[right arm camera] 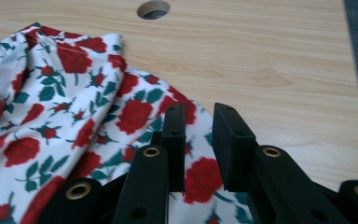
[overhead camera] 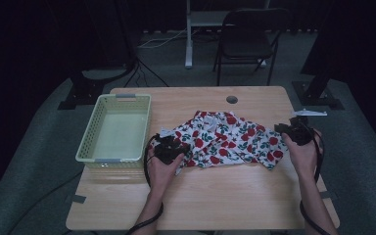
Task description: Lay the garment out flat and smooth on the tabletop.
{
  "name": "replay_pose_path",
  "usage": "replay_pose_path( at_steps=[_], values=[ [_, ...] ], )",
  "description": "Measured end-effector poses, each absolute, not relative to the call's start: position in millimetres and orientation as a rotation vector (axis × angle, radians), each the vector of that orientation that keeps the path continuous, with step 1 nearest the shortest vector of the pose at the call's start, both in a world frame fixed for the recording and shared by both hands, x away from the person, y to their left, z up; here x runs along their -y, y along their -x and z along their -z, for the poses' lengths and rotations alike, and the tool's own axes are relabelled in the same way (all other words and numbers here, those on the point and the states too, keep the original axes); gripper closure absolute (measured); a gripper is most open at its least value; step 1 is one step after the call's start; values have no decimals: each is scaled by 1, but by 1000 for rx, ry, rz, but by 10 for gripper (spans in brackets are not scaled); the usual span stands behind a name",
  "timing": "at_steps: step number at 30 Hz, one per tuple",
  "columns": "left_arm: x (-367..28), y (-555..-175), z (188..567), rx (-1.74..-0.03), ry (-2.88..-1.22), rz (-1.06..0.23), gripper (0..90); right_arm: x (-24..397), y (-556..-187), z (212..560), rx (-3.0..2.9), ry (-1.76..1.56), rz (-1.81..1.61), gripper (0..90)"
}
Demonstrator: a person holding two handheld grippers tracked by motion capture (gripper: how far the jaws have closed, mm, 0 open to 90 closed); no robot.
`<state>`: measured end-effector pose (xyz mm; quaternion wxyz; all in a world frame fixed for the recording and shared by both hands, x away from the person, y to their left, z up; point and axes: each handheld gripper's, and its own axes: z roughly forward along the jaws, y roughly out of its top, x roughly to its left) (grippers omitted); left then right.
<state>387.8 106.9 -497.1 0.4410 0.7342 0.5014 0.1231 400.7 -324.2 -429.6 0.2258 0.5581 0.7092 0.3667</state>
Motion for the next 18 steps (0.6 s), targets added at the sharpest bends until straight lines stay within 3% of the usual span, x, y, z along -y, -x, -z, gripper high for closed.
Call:
replay_pose_path(
  at_steps=[18],
  values=[
    [-108,-388,497,-1244,-1821,-300,458,278,-421,439,-2042,-1512,-1024,762]
  ],
)
